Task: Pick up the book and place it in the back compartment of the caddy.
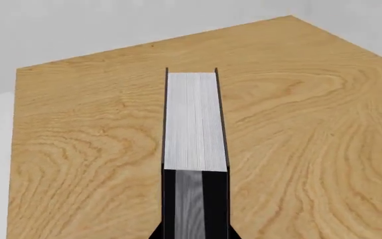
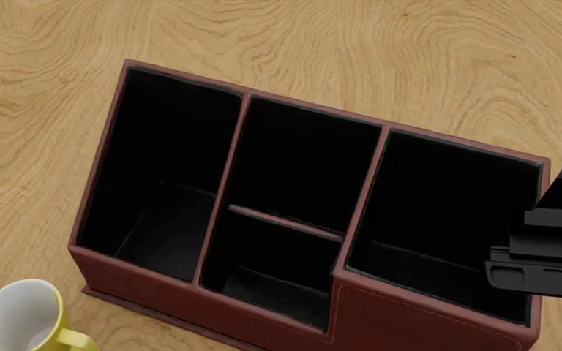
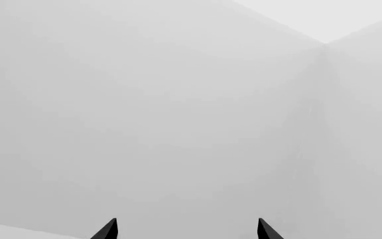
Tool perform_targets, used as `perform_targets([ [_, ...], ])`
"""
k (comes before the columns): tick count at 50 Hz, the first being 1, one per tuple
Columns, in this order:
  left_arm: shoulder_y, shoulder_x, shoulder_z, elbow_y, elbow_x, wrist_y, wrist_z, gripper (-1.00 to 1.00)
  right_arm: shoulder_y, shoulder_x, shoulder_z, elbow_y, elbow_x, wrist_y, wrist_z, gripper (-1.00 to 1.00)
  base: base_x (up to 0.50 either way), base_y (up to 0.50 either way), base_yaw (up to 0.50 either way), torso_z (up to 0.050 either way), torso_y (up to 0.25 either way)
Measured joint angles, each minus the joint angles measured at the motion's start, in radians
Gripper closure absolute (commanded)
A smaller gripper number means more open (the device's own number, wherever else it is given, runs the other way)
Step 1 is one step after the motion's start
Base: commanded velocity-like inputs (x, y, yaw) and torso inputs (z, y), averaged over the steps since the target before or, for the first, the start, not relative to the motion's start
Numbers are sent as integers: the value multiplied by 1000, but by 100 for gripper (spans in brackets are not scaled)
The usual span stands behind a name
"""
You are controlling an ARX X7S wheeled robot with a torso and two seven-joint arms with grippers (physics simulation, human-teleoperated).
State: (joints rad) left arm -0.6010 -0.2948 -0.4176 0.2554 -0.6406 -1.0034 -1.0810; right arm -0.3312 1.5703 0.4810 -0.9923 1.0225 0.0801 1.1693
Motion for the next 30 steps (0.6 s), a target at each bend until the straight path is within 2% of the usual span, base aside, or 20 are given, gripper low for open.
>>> perform_targets([
  [16,-15,-81,82,58,22,20,61,100,9,0,-21,-3,-8,-5,7,-100,0,0,0,0,1],
  [30,-4,-141,148,86,61,116,148,100,17,0,-41,-3,-16,-10,11,-100,0,0,0,0,1],
])
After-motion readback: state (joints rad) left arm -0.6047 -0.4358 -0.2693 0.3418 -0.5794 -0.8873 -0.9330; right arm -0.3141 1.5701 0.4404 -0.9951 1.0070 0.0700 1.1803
